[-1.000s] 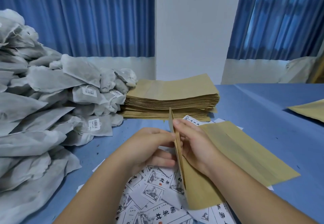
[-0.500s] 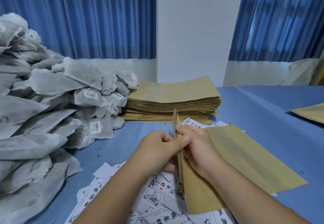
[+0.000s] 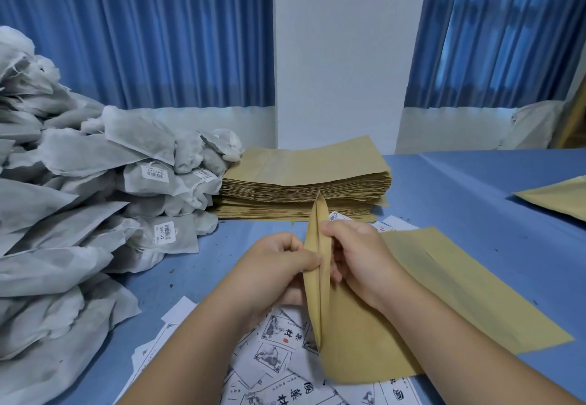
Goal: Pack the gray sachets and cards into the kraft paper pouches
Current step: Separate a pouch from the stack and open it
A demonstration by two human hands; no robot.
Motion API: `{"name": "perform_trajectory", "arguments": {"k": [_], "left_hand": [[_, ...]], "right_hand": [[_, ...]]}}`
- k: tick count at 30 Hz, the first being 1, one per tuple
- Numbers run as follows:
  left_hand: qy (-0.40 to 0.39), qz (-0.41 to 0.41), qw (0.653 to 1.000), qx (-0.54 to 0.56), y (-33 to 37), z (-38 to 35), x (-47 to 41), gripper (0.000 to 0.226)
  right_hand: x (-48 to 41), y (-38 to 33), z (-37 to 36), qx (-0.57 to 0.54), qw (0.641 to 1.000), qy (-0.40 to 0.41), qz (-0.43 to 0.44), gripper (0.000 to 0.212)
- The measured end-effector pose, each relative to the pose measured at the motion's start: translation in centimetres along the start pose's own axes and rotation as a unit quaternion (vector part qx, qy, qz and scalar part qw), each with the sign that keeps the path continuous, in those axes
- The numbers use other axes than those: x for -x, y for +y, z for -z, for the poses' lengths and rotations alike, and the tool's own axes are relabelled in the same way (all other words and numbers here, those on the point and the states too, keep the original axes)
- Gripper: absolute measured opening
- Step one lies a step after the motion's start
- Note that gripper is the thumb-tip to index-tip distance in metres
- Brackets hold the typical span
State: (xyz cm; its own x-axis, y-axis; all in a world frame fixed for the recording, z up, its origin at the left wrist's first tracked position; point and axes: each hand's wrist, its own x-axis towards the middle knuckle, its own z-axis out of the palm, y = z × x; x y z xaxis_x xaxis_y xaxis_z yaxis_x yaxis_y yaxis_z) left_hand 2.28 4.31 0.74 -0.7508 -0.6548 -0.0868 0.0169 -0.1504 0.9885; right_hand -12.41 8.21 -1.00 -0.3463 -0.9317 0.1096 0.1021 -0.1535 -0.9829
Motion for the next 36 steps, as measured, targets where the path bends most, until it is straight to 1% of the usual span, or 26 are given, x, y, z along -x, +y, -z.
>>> {"name": "perform_trajectory", "arguments": {"k": [2, 5, 9, 12, 16, 24, 29, 31, 33, 35, 36], "left_hand": [[0.018, -0.009, 1.0, -0.011, 0.0, -0.2, 0.0, 0.02], [0.032, -0.017, 0.999, -0.013, -0.2, -0.3, -0.2, 0.021], [0.043, -0.023, 0.999, 0.002, -0.4, -0.2, -0.4, 0.023], [0.041, -0.03, 0.999, 0.012, -0.6, -0.2, -0.5, 0.023], [0.025, -0.035, 0.999, 0.021, -0.6, -0.3, -0.6, 0.021], [0.048, -0.041, 0.998, 0.023, -0.6, -0.5, -0.4, 0.025], [0.072, -0.043, 0.996, 0.026, -0.6, -0.6, -0.4, 0.027], [0.12, -0.053, 0.99, -0.043, -0.9, -0.7, -0.7, 0.029], [0.175, -0.079, 0.97, -0.15, -1.4, -1.1, -1.0, 0.027], [0.195, -0.102, 0.958, -0.185, -1.6, -1.6, -1.0, 0.021], [0.195, -0.107, 0.957, -0.186, -1.6, -1.9, -0.9, 0.018]], "right_hand": [[0.1, -0.1, 0.1, -0.008, 1.0, -0.007, 0.0, 0.032], [0.2, -0.2, 0.2, -0.028, 1.0, -0.012, -0.001, 0.044], [0.1, -0.4, 0.3, -0.062, 0.998, -0.01, -0.009, 0.049], [0.1, -0.3, 0.4, -0.067, 0.998, -0.01, -0.011, 0.054], [0.1, -0.5, 0.6, -0.068, 0.997, -0.017, -0.017, 0.052], [0.3, -0.9, 0.8, -0.084, 0.996, -0.025, -0.023, 0.051], [0.2, -0.8, 0.9, -0.08, 0.996, -0.026, -0.031, 0.045], [0.1, -0.9, 0.8, -0.025, 0.999, -0.018, -0.023, 0.043], [0.3, -1.2, 0.4, 0.112, 0.994, -0.003, 0.009, 0.042], [0.8, -1.5, 0.0, 0.252, 0.966, 0.001, 0.055, 0.043], [1.0, -1.6, -0.2, 0.296, 0.953, -0.003, 0.065, 0.046]]}}
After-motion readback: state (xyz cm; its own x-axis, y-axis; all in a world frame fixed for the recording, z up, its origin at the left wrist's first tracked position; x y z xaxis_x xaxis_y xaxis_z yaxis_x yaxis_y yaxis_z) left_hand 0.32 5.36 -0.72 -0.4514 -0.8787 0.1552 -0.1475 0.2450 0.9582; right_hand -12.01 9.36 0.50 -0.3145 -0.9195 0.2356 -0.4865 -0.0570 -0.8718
